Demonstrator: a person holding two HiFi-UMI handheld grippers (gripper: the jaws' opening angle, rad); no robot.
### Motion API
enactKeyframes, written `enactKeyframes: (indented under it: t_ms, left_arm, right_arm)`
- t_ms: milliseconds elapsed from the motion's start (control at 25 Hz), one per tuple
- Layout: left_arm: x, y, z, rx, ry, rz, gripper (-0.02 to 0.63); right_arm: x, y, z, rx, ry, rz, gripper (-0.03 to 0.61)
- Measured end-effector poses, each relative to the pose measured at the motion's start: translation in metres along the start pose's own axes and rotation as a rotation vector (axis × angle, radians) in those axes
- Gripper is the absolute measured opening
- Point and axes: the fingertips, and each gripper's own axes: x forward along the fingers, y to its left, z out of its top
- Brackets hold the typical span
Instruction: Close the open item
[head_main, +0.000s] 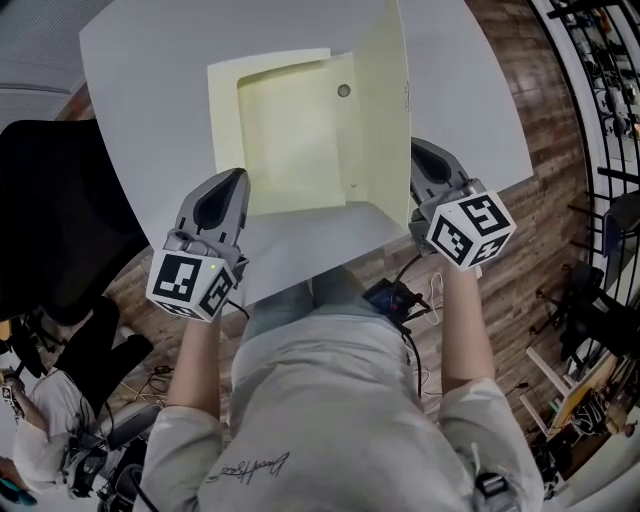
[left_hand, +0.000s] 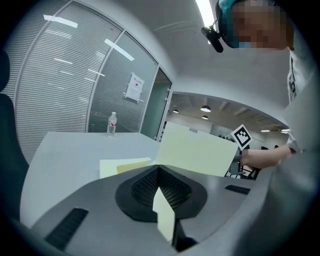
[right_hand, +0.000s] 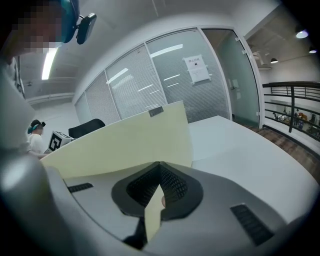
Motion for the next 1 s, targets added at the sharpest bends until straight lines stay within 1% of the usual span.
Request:
enactKeyframes:
  t_ms: [120, 240, 360, 480, 560, 680, 800, 1000]
  left_arm:
    - [-0.009, 0.027, -0.007, -0.013, 0.010, 0.071, 0.009]
    - [-0.018, 0.052, -0.022, -0.036, 0.035, 0.142, 0.009]
    - [-0.023, 0.073, -0.043, -0.069, 0.066, 0.201, 0.009]
    - [-0.018, 0.089, -0.072, -0.115, 0.111, 0.240, 0.009]
    - [-0.012, 0.097, -0.089, -0.125, 0.148, 0.247, 0.008]
    - [0.004, 0.108, -0.103, -0.129, 0.185, 0.237, 0.008]
    - [0.020, 0.111, -0.114, -0.133, 0.202, 0.218, 0.009]
    - [0.028, 0.109, -0.123, -0.140, 0.211, 0.177, 0.008]
  right_arm:
    - [0.006, 0.007, 0.001, -0.014, 0.022, 0.001, 0.012]
    - [0.010, 0.012, 0.001, -0.016, 0.037, -0.004, 0.012]
    - [0.013, 0.016, 0.000, -0.027, 0.051, -0.007, 0.012]
    - [0.018, 0.019, -0.003, -0.055, 0.075, -0.015, 0.012]
    - [0.024, 0.021, -0.004, -0.066, 0.091, -0.015, 0.012]
    - [0.036, 0.022, -0.002, -0.080, 0.109, -0.016, 0.012]
    - [0.043, 0.022, -0.005, -0.094, 0.121, -0.015, 0.012]
    - [0.048, 0.032, -0.010, -0.109, 0.147, -0.009, 0.012]
